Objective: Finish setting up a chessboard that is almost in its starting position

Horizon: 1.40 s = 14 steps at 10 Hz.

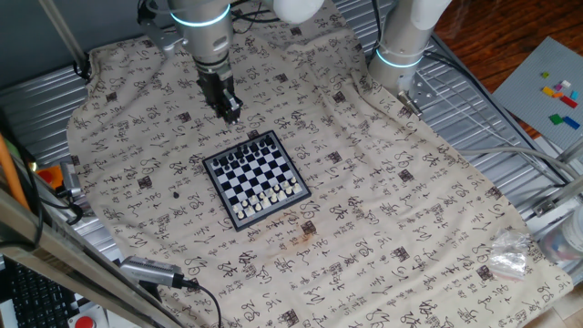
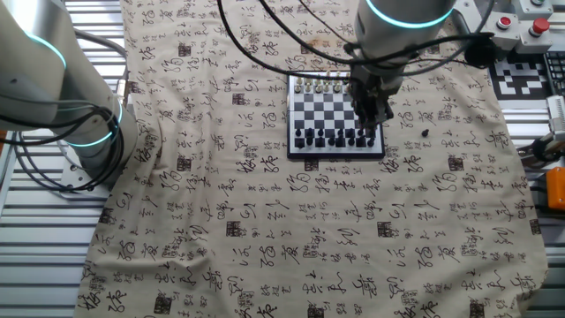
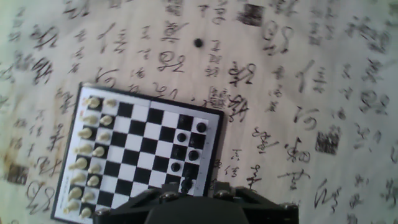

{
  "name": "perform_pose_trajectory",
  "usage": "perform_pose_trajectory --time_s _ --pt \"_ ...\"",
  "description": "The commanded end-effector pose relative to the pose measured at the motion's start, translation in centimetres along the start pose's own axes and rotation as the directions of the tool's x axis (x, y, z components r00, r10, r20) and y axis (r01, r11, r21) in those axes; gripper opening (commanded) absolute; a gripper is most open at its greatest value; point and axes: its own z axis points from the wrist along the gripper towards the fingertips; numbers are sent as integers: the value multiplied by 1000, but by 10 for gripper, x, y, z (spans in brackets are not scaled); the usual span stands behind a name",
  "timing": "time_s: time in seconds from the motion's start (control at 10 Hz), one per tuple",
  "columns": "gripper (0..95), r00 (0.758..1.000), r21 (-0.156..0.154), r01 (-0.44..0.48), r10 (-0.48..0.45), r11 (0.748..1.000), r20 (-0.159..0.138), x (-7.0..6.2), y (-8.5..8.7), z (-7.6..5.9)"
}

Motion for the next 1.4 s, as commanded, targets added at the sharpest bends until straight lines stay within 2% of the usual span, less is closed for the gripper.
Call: perform_pose_trajectory --time_s 0.1,0.4,0.5,0.6,0.7,0.9,1.0,1.1,1.2,1.4 --pt "0 999 7 -34 34 999 0 0 1 0" --pt "0 1000 21 -9 9 1000 -7 0 1 0" --pt "0 1000 19 -23 23 1000 -15 -5 0 -1" --pt "0 999 13 -35 35 999 -39 -19 -5 3" --pt "0 998 8 -37 37 999 -58 -39 -13 14" --pt "0 997 -5 -42 41 999 -63 -75 -23 42" --pt "0 997 -3 -41 41 999 -64 -88 -23 49" --pt "0 997 6 -33 33 999 -67 -113 -22 59" --pt "0 997 10 -31 32 999 -68 -122 -21 62" --pt "0 997 37 -22 25 999 -70 -137 -18 70"
